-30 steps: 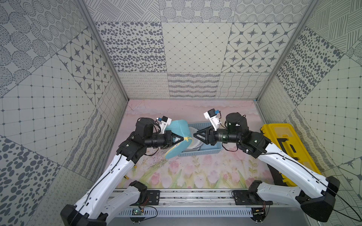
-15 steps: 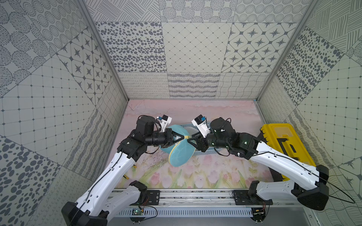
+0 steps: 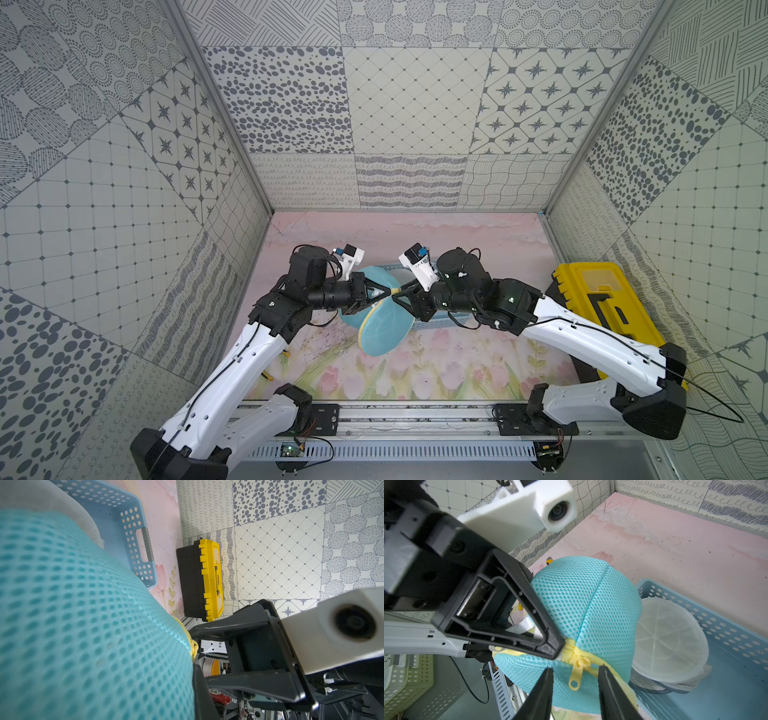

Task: Turn the laundry bag inside out
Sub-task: Zip the zipper on the laundry bag.

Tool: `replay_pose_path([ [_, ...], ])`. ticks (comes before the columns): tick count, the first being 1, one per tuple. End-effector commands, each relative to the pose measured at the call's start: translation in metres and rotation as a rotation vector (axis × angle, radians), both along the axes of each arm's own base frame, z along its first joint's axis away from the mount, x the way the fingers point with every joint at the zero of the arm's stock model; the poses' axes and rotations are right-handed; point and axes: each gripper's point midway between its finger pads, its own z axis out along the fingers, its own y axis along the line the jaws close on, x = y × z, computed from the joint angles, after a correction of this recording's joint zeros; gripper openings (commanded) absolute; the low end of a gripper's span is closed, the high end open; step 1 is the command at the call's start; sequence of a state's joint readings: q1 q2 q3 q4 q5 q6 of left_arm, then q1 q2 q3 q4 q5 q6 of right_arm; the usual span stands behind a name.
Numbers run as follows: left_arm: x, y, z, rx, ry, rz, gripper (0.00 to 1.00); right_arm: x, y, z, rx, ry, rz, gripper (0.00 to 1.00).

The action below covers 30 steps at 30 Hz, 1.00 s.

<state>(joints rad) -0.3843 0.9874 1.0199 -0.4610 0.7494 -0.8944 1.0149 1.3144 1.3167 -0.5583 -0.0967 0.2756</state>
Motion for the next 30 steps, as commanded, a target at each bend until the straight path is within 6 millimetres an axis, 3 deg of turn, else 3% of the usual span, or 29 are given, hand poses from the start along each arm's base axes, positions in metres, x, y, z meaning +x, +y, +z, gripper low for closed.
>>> replay_pose_path([
  [1,-0.001,-0.003,0.015,-0.038,-0.039,-0.023,0.0,0.002,0.008,0.015,0.03,-0.036,0.016,0.39],
  [5,-0.002,-0.004,0.019,-0.052,-0.045,-0.031,0.0,0.001,0.011,0.013,0.03,-0.026,0.028,0.35],
  [12,-0.003,-0.004,0.019,-0.059,-0.039,-0.031,0.0,0.004,0.012,0.011,0.022,-0.022,0.015,0.19],
  [18,-0.003,-0.004,0.023,-0.062,-0.047,-0.03,0.0,0.004,0.012,0.006,0.012,-0.007,0.012,0.13],
  [23,-0.004,-0.003,0.025,-0.057,-0.055,-0.03,0.0,0.009,0.008,0.004,0.001,-0.012,-0.019,0.01],
  [30,-0.007,-0.001,0.026,-0.046,-0.064,-0.034,0.0,0.021,-0.005,-0.001,-0.004,0.017,-0.084,0.0],
])
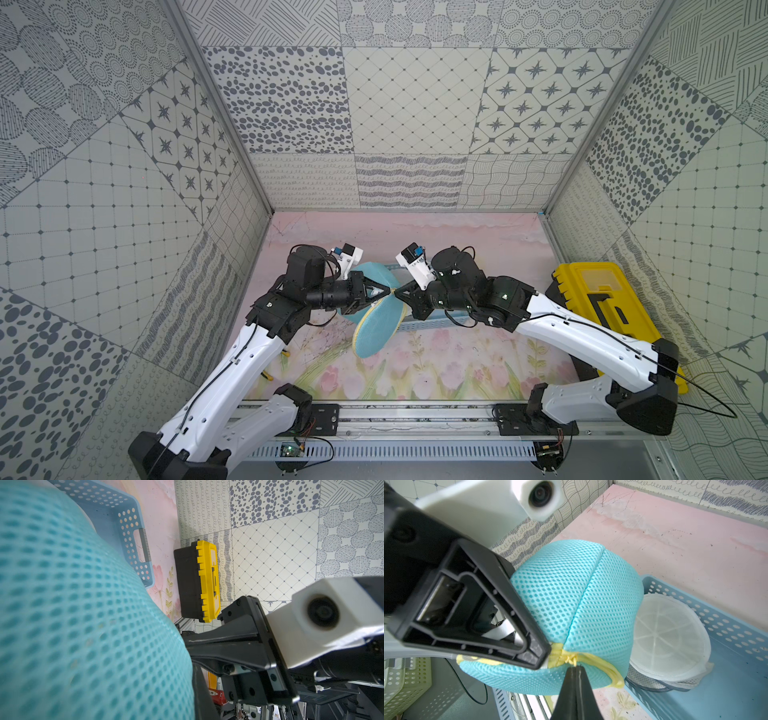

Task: Turn the laundry bag inside out
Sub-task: Zip the zipper on the laundry bag.

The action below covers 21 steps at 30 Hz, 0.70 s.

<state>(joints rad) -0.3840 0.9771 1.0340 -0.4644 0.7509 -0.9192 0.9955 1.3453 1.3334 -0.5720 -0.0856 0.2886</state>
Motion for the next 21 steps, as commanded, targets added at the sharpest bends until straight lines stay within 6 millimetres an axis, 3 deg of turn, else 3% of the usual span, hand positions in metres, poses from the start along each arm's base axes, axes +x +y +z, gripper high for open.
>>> replay_pose_path([
  [1,-0.005,-0.002,0.019,-0.029,-0.072,-0.041,0.0,0.012,-0.006,0.004,0.013,0.005,-0.059,0.0],
  [14,-0.008,0.002,0.015,-0.014,-0.069,-0.045,0.0,0.034,-0.043,-0.028,-0.044,0.105,-0.217,0.0],
  [21,-0.01,0.003,-0.003,0.002,-0.024,-0.045,0.0,0.033,-0.051,-0.036,-0.053,0.138,-0.221,0.0],
])
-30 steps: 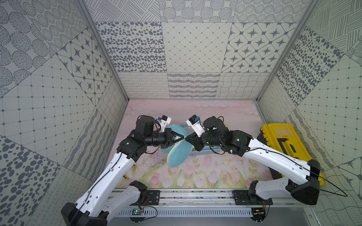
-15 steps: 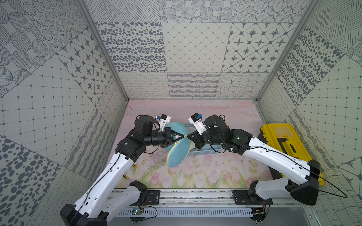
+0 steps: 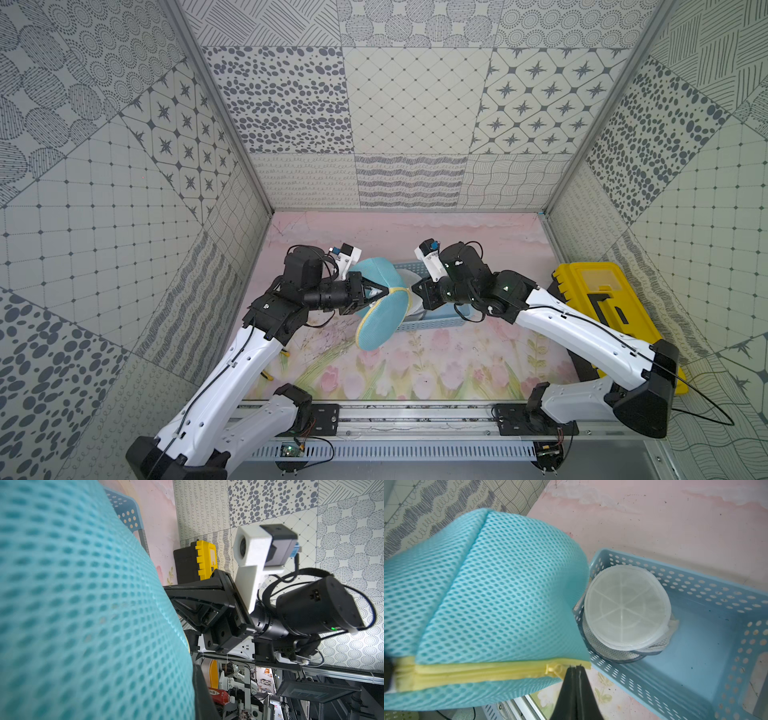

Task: Turn the laundry bag inside out
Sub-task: Zip the zipper on the laundry bag.

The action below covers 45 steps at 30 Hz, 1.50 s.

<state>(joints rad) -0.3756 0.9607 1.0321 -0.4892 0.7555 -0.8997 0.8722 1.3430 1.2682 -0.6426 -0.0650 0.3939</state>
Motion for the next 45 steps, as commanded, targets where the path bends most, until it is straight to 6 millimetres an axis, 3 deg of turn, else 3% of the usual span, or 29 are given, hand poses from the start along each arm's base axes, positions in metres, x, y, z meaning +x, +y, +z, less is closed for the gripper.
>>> replay_pose_path([
  [1,-0.007,-0.001,-0.008,0.001,0.001,-0.042,0.0,-0.002,-0.006,0.008,0.022,-0.008,-0.008,0.0],
  [6,-0.014,-0.001,-0.022,-0.021,0.047,-0.046,0.0,-0.01,-0.004,0.015,0.053,-0.001,0.02,0.0],
  [9,-0.016,0.0,-0.012,-0.029,-0.012,-0.051,0.0,-0.023,0.004,0.017,0.12,0.034,0.103,0.02],
  [13,-0.034,0.001,0.001,-0.025,-0.078,-0.128,0.0,-0.033,0.001,0.036,0.298,0.061,0.208,0.38],
  [17,-0.054,-0.001,0.027,-0.077,-0.22,-0.233,0.0,-0.035,-0.022,0.062,0.467,0.025,0.269,0.52],
  [21,-0.076,-0.004,0.055,-0.168,-0.373,-0.344,0.0,-0.047,-0.034,0.078,0.587,0.029,0.345,0.55],
  [26,-0.092,-0.004,0.072,-0.227,-0.475,-0.433,0.0,-0.062,-0.03,0.085,0.691,0.068,0.438,0.59],
  [34,-0.1,-0.005,0.081,-0.285,-0.507,-0.484,0.0,-0.086,-0.019,0.092,0.707,0.067,0.569,0.58],
  [40,-0.103,-0.004,0.083,-0.296,-0.507,-0.5,0.0,-0.093,-0.014,0.085,0.694,0.082,0.612,0.65],
  [45,-0.102,-0.004,0.08,-0.292,-0.499,-0.497,0.0,-0.105,-0.009,0.091,0.704,0.076,0.669,0.66],
])
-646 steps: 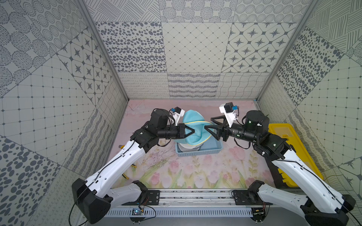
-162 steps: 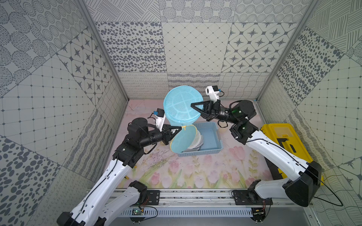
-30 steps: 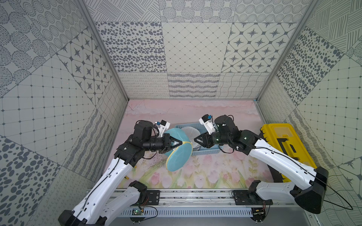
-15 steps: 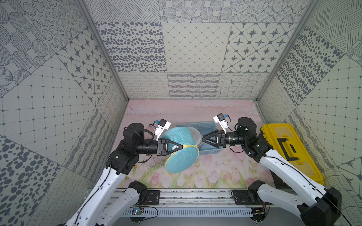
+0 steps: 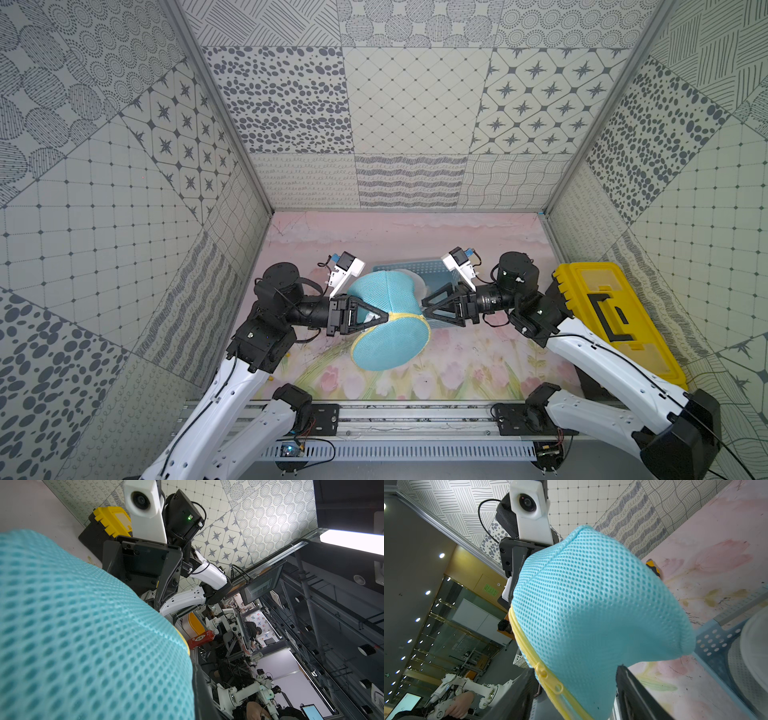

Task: Turn the laundry bag inside out
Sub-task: Zip the zipper on the laundry bag.

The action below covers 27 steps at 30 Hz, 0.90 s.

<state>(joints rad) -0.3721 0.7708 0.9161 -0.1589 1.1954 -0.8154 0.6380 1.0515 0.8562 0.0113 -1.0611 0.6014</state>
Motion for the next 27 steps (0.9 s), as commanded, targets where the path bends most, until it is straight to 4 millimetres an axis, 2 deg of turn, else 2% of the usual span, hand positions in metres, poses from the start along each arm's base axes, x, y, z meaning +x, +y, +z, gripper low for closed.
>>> replay_pose_path([
  [1,-0.01,0.001,0.014,-0.043,-0.094,-0.059,0.0,-0.011,0.005,0.017,0.045,-0.074,0.06,0.66],
  [6,-0.01,0.001,0.014,-0.042,-0.096,-0.057,0.0,-0.018,0.007,0.019,0.046,-0.079,0.093,0.6],
  [10,-0.009,0.001,0.012,-0.038,-0.09,-0.053,0.0,-0.02,0.006,0.02,0.049,-0.082,0.098,0.51],
  [21,-0.007,0.001,0.011,-0.029,-0.09,-0.038,0.0,-0.021,0.005,0.021,0.042,-0.088,0.086,0.2],
  [27,0.003,0.001,0.003,0.009,-0.08,0.029,0.0,-0.016,0.004,0.03,0.039,-0.105,0.038,0.0],
])
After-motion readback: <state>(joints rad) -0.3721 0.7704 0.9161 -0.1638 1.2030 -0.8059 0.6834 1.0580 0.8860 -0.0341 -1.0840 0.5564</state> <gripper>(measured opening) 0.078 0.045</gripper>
